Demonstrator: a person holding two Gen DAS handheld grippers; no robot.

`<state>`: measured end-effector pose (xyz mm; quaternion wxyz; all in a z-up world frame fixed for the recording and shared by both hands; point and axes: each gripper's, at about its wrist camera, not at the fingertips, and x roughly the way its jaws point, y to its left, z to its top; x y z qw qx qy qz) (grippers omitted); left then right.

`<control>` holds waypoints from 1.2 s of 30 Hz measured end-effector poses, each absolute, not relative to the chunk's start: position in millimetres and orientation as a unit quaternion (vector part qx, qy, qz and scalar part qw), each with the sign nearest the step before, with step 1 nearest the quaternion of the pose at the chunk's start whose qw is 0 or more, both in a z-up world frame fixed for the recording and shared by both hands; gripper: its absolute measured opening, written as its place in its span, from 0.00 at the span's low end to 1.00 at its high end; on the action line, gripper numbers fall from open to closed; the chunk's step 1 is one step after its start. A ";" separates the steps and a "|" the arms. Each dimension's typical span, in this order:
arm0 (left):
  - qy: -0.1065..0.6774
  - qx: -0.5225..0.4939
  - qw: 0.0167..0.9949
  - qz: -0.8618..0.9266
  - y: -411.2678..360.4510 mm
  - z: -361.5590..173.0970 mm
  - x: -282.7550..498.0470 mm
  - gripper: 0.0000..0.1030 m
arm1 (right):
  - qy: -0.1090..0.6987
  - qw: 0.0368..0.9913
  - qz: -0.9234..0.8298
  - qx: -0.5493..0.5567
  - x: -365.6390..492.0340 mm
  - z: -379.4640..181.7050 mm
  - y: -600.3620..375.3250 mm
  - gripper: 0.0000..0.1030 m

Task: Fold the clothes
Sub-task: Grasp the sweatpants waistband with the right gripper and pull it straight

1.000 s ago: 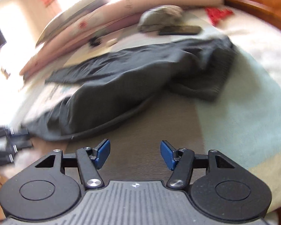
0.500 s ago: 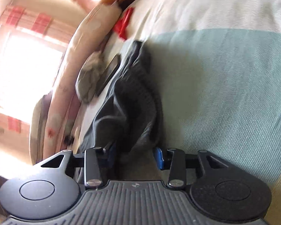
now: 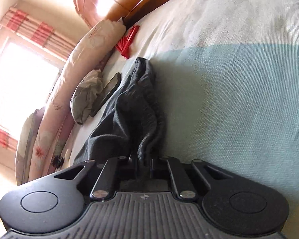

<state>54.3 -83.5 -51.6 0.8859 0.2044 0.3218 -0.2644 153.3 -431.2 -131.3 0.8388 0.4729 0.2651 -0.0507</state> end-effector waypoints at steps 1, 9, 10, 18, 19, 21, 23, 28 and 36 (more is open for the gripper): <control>0.322 0.205 0.886 -0.263 -83.9 -50.9 53.9 0.48 | 0.268 0.841 -0.048 0.467 150.4 -128.1 -432.9 0.11; 0.320 0.213 0.888 -0.253 -98.1 -43.1 54.3 0.48 | 0.268 0.853 -0.036 0.446 118.5 -109.3 -469.3 0.11; 0.320 0.214 0.888 -0.252 -100.8 -42.1 54.6 0.48 | 0.267 0.852 -0.037 0.448 114.2 -108.5 -477.3 0.11; 0.312 0.229 0.885 -0.260 -128.4 -35.9 59.7 0.48 | 0.284 0.855 -0.038 0.432 106.3 -108.2 -525.7 0.12; 0.311 0.232 0.884 -0.262 -131.7 -35.5 60.2 0.48 | 0.289 0.855 -0.034 0.429 107.7 -108.4 -528.3 0.12; 0.310 0.238 0.882 -0.265 -137.6 -35.4 60.9 0.48 | 0.298 0.856 -0.026 0.421 110.6 -108.8 -533.6 0.12; 0.308 0.244 0.880 -0.267 -142.0 -35.9 59.6 0.48 | 0.307 0.857 -0.017 0.414 113.5 -109.2 -538.9 0.15; 0.310 0.251 0.877 -0.268 -146.5 -38.4 59.4 0.48 | 0.310 0.842 0.003 0.442 109.1 -113.4 -547.9 0.27; 0.316 0.239 0.882 -0.257 -141.9 -42.3 62.4 0.51 | 0.312 0.801 0.042 0.509 85.5 -120.7 -536.1 0.48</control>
